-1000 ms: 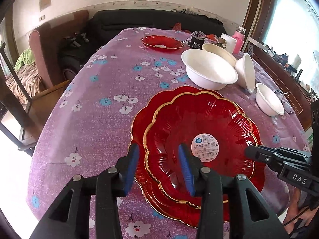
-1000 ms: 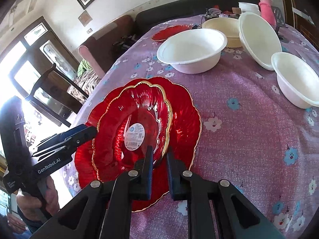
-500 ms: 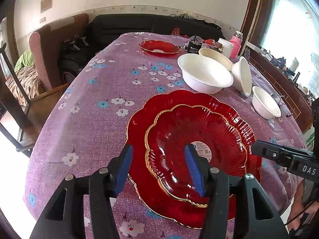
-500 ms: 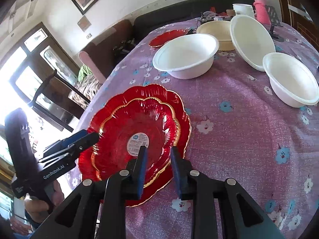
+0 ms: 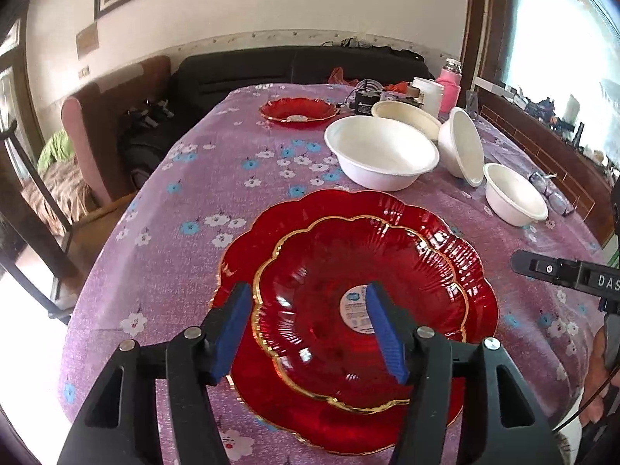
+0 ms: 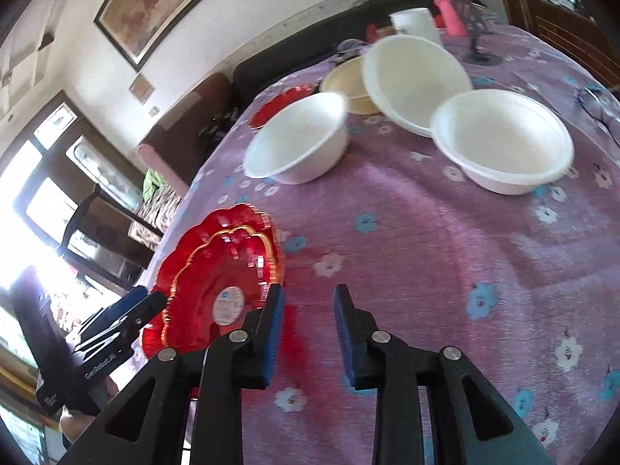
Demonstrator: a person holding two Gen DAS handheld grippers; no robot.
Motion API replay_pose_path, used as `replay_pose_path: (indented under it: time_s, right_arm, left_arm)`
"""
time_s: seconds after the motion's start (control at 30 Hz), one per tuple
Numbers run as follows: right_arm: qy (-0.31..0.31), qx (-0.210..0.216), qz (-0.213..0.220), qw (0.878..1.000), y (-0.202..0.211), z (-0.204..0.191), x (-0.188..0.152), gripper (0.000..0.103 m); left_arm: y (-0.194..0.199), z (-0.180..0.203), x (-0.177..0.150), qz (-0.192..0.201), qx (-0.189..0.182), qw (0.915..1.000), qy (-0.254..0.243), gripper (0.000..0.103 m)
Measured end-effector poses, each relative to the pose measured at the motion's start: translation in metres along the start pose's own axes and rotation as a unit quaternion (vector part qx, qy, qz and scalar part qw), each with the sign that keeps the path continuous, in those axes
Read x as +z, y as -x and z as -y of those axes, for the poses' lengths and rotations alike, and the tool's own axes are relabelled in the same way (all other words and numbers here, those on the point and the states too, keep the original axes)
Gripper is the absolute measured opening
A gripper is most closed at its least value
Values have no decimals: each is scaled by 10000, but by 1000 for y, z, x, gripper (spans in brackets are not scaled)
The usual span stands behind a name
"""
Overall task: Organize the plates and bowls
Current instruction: 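Lower the sticker plate onto the wedding plate and open the left tool, then move the left tool toward the white paper bowls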
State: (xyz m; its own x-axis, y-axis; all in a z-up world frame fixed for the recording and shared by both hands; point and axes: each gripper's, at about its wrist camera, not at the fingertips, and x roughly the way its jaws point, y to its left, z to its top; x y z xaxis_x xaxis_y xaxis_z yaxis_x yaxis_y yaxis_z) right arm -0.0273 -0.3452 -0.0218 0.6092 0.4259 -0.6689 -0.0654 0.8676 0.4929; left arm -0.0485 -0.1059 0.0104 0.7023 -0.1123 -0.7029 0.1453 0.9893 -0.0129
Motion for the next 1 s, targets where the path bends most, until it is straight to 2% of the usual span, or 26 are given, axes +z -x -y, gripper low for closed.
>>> replay_pose_path:
  time_s: [0.1, 0.17, 0.53, 0.8, 0.93, 1.0]
  right_arm:
    - [-121, -103, 62, 9999, 4, 16, -1, 35]
    - [-251, -157, 102, 9995, 6, 27, -1, 35]
    - [-467, -527, 468, 9964, 20, 63, 0, 35]
    - [-490, -538, 463, 9963, 8, 80, -8, 35]
    - [-509, -423, 462, 9967, 9, 83, -9, 35]
    - [-513, -403, 486, 9967, 10, 84, -9, 35]
  left_arm:
    - [1, 15, -1, 118, 96, 9997, -194, 62]
    - [2, 21, -2, 166, 124, 9993, -306, 68]
    - [5, 54, -3, 315, 217, 9963, -770, 69]
    - [9, 80, -1, 408, 99, 9951, -897, 69]
    - [10, 107, 1, 525, -49, 9926, -1092, 70]
    - [10, 124, 1, 608, -124, 9907, -1212, 74]
